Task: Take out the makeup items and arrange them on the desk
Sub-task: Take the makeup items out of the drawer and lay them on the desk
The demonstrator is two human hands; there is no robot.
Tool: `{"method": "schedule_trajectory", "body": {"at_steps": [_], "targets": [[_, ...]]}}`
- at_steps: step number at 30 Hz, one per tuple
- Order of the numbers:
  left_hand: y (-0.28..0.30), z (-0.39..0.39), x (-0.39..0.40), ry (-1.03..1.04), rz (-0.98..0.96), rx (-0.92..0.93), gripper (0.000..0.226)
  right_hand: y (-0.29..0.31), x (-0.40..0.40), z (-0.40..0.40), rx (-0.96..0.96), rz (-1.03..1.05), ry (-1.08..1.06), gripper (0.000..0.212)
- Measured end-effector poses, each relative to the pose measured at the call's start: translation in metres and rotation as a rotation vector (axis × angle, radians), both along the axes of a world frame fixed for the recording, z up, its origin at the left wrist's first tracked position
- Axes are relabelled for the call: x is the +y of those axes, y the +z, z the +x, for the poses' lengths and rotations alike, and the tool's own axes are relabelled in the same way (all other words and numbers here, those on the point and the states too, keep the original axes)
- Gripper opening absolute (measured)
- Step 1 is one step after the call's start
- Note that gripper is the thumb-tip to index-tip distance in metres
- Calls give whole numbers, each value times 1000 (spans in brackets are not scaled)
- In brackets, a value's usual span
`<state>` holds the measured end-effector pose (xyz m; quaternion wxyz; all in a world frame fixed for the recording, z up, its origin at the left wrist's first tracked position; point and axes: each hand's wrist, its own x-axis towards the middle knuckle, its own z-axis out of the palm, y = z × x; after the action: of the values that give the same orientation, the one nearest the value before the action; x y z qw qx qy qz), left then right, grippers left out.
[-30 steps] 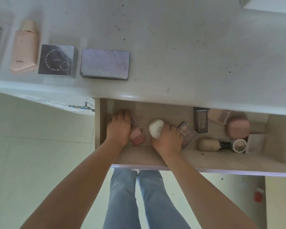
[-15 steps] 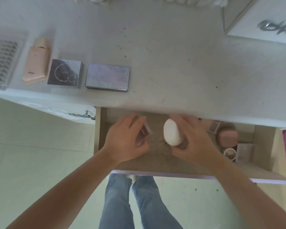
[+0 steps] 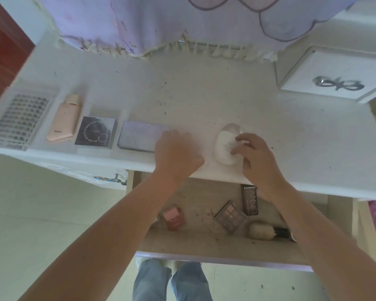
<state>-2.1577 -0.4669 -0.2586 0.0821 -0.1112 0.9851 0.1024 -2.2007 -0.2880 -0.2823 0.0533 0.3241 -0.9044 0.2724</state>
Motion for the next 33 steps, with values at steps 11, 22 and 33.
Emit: {"method": "schedule_trajectory", "body": {"at_steps": [11, 22, 33], "targets": [[-3, -1, 13, 24, -53, -1, 55, 3, -30, 2, -382, -19, -343, 53], [-17, -6, 14, 22, -96, 36, 57, -11, -31, 21, -363, -96, -255, 55], [-50, 74, 2, -184, -32, 387, 42, -19, -27, 34, -296, -134, -274, 53]]}}
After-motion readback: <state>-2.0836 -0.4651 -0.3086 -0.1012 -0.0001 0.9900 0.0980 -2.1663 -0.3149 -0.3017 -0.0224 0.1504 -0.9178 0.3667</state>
